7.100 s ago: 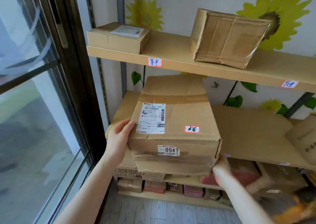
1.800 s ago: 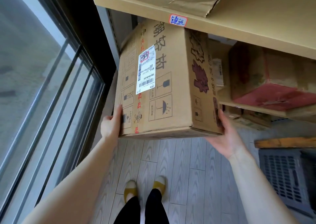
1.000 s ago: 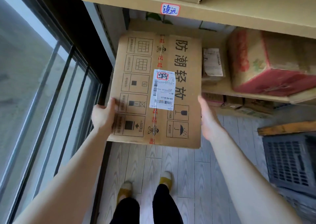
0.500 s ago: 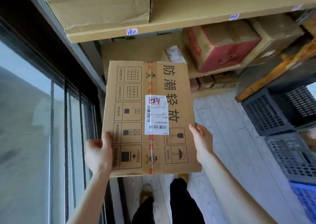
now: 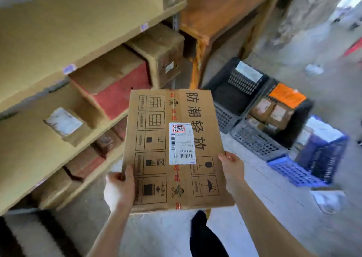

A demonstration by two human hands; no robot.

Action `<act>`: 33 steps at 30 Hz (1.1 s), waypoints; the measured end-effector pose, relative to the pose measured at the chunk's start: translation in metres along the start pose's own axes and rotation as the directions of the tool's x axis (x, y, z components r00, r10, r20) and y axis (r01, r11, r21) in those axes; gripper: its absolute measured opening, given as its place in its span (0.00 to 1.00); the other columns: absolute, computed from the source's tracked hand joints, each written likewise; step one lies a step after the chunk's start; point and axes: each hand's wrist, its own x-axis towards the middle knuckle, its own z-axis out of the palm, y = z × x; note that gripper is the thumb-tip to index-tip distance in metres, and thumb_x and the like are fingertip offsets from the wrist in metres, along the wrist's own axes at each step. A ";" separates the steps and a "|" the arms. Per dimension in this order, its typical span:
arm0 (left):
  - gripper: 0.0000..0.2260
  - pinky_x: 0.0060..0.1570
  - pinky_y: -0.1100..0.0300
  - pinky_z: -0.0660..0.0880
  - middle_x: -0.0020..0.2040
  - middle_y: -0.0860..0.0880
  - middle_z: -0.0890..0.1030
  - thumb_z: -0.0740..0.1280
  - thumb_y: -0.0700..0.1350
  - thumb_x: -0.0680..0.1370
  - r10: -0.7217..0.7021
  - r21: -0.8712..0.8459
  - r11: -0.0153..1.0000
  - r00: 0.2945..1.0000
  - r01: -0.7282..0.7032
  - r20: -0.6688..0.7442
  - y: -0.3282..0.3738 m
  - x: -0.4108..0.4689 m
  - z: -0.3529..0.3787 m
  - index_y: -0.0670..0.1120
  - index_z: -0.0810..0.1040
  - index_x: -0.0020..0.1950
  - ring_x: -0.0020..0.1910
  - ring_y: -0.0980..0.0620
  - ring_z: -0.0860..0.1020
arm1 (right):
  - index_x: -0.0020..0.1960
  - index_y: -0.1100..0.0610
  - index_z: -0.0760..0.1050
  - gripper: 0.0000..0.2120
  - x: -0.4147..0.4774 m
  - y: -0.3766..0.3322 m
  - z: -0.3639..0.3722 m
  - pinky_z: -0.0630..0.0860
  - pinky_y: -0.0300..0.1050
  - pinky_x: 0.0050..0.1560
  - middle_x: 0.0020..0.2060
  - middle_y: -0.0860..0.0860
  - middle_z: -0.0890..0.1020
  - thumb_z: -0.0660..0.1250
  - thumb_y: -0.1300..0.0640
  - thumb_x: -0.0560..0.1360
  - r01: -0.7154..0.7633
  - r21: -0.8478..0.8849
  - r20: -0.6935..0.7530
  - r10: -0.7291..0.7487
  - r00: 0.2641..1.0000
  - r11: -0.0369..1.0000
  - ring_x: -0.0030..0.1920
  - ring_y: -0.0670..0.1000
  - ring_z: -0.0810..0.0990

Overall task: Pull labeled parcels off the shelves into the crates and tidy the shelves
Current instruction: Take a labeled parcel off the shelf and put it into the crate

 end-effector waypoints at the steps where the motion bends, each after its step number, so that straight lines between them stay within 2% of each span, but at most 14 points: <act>1: 0.17 0.45 0.50 0.76 0.40 0.41 0.78 0.62 0.53 0.77 0.031 0.020 0.999 0.999 -0.031 0.036 0.026 0.003 0.028 0.38 0.72 0.48 0.40 0.40 0.78 | 0.44 0.54 0.75 0.03 0.025 -0.011 -0.016 0.69 0.41 0.36 0.39 0.51 0.80 0.62 0.58 0.75 -0.015 0.025 -0.033 0.016 0.999 1.000 0.39 0.49 0.77; 4: 0.18 0.41 0.54 0.71 0.40 0.42 0.77 0.62 0.54 0.76 0.110 0.072 0.990 0.987 -0.119 0.113 0.101 0.009 0.105 0.38 0.72 0.48 0.40 0.42 0.76 | 0.45 0.52 0.74 0.03 0.094 -0.045 -0.057 0.70 0.41 0.37 0.38 0.49 0.79 0.62 0.58 0.76 -0.032 0.080 -0.127 0.042 0.991 0.996 0.39 0.47 0.76; 6: 0.16 0.41 0.55 0.69 0.42 0.43 0.76 0.62 0.54 0.76 0.177 0.110 0.974 0.971 -0.196 0.163 0.146 0.013 0.148 0.41 0.69 0.49 0.43 0.41 0.76 | 0.44 0.52 0.72 0.03 0.134 -0.065 -0.077 0.71 0.41 0.38 0.38 0.46 0.78 0.63 0.58 0.76 -0.043 0.119 -0.170 0.063 0.983 0.992 0.38 0.45 0.76; 9: 0.19 0.44 0.55 0.68 0.49 0.40 0.79 0.61 0.56 0.77 0.288 0.174 0.927 0.926 -0.334 0.245 0.205 0.023 0.208 0.41 0.72 0.57 0.50 0.38 0.77 | 0.51 0.52 0.73 0.04 0.189 -0.090 -0.097 0.74 0.46 0.48 0.43 0.49 0.79 0.63 0.57 0.76 -0.084 0.191 -0.194 0.122 0.973 0.978 0.44 0.51 0.78; 12: 0.23 0.44 0.55 0.67 0.53 0.39 0.80 0.60 0.58 0.77 0.381 0.247 0.849 0.864 -0.468 0.329 0.254 0.046 0.271 0.41 0.73 0.62 0.52 0.38 0.77 | 0.47 0.51 0.72 0.01 0.253 -0.108 -0.104 0.72 0.45 0.44 0.40 0.47 0.78 0.62 0.57 0.76 -0.088 0.212 -0.217 0.135 0.967 0.973 0.41 0.48 0.77; 14: 0.23 0.44 0.55 0.68 0.53 0.39 0.80 0.59 0.59 0.77 0.423 0.266 0.802 0.823 -0.535 0.378 0.285 0.068 0.322 0.41 0.72 0.62 0.51 0.38 0.78 | 0.51 0.53 0.72 0.04 0.301 -0.120 -0.102 0.73 0.46 0.45 0.42 0.49 0.79 0.62 0.57 0.76 -0.094 0.225 -0.218 0.144 0.965 0.970 0.42 0.49 0.78; 18: 0.27 0.47 0.49 0.73 0.54 0.37 0.78 0.59 0.61 0.76 0.474 0.357 0.696 0.772 -0.623 0.424 0.342 0.117 0.434 0.39 0.72 0.60 0.52 0.36 0.77 | 0.60 0.56 0.72 0.13 0.409 -0.138 -0.091 0.76 0.51 0.50 0.50 0.53 0.81 0.63 0.56 0.76 -0.131 0.235 -0.223 0.185 0.957 0.963 0.49 0.53 0.79; 21: 0.29 0.53 0.48 0.71 0.57 0.35 0.75 0.58 0.63 0.75 0.504 0.467 0.607 0.766 -0.643 0.400 0.378 0.158 0.515 0.38 0.73 0.60 0.57 0.36 0.73 | 0.62 0.57 0.71 0.15 0.491 -0.152 -0.076 0.75 0.52 0.53 0.54 0.53 0.79 0.63 0.55 0.76 -0.138 0.210 -0.227 0.185 0.956 0.968 0.52 0.53 0.78; 24: 0.28 0.55 0.48 0.70 0.58 0.35 0.75 0.58 0.62 0.75 0.489 0.529 0.555 0.767 -0.642 0.417 0.406 0.197 0.587 0.37 0.74 0.59 0.58 0.36 0.73 | 0.64 0.57 0.69 0.17 0.564 -0.160 -0.059 0.75 0.52 0.57 0.57 0.54 0.77 0.63 0.54 0.76 -0.152 0.172 -0.261 0.194 0.946 0.973 0.54 0.54 0.76; 27: 0.26 0.54 0.48 0.70 0.58 0.36 0.75 0.58 0.60 0.76 0.406 0.523 0.583 0.781 -0.621 0.475 0.418 0.241 0.661 0.39 0.73 0.60 0.57 0.36 0.73 | 0.67 0.57 0.66 0.20 0.634 -0.159 -0.042 0.72 0.47 0.51 0.56 0.51 0.74 0.63 0.55 0.76 -0.171 0.165 -0.299 0.214 0.930 0.971 0.52 0.51 0.74; 29: 0.25 0.52 0.49 0.74 0.56 0.38 0.77 0.59 0.61 0.76 0.341 0.510 0.626 0.795 -0.590 0.502 0.416 0.265 0.699 0.40 0.74 0.58 0.53 0.38 0.76 | 0.68 0.57 0.65 0.21 0.668 -0.152 -0.030 0.70 0.46 0.51 0.55 0.50 0.73 0.63 0.54 0.76 -0.197 0.132 -0.311 0.229 0.922 0.971 0.54 0.52 0.73; 31: 0.23 0.46 0.52 0.75 0.53 0.39 0.79 0.61 0.60 0.75 0.308 0.487 0.668 0.805 -0.563 0.507 0.409 0.281 0.727 0.41 0.76 0.56 0.50 0.40 0.78 | 0.69 0.57 0.64 0.23 0.693 -0.141 -0.021 0.71 0.47 0.55 0.59 0.51 0.73 0.62 0.53 0.76 -0.235 0.102 -0.321 0.256 0.912 0.967 0.58 0.54 0.73; 33: 0.19 0.43 0.53 0.73 0.52 0.40 0.80 0.64 0.56 0.76 0.315 0.424 0.704 0.786 -0.569 0.533 0.402 0.292 0.748 0.42 0.78 0.55 0.48 0.40 0.78 | 0.70 0.58 0.62 0.25 0.711 -0.129 -0.016 0.71 0.51 0.61 0.64 0.54 0.72 0.62 0.53 0.76 -0.268 0.054 -0.342 0.270 0.900 0.962 0.62 0.55 0.73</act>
